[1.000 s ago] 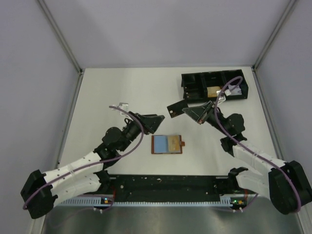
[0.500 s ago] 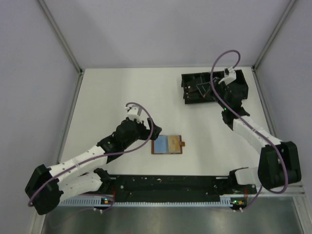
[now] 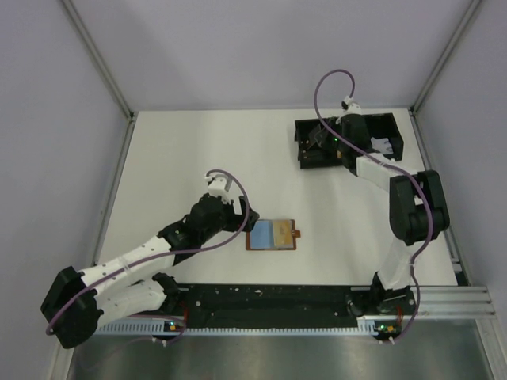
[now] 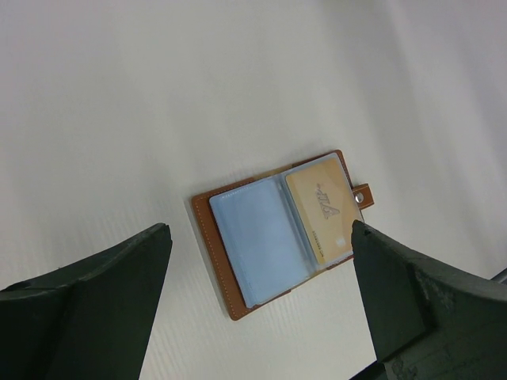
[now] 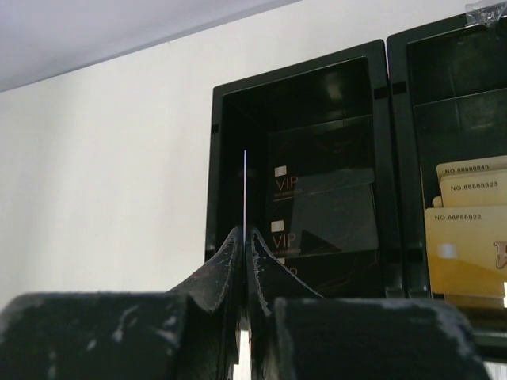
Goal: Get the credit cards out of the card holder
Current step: Place the credit card in the storage box.
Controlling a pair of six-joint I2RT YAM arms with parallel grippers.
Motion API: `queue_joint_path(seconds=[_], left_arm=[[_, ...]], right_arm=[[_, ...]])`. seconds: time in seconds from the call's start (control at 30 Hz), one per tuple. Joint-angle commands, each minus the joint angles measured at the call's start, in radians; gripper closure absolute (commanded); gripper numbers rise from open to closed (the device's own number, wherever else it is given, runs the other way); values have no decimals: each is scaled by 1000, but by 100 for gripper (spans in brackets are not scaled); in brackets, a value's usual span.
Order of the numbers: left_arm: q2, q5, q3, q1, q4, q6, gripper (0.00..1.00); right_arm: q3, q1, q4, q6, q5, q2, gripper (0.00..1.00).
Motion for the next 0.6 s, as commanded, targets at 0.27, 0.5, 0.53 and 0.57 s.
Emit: queue_joint_path(seconds=[0.27, 0.5, 0.53, 0.57], left_arm=[[-19, 11, -17, 6, -13, 0, 1], [-24, 32, -14, 8, -19, -15, 1], [-22, 38, -12, 8, -18, -19, 1], [-21, 45, -11, 8, -18, -23, 1]], right_arm=[[191, -10, -6, 40, -78, 228, 100], [193, -10, -123, -31, 3, 165, 64], [193, -10, -149, -61, 24, 142, 61], [192, -10, -167, -84, 43, 119, 58]])
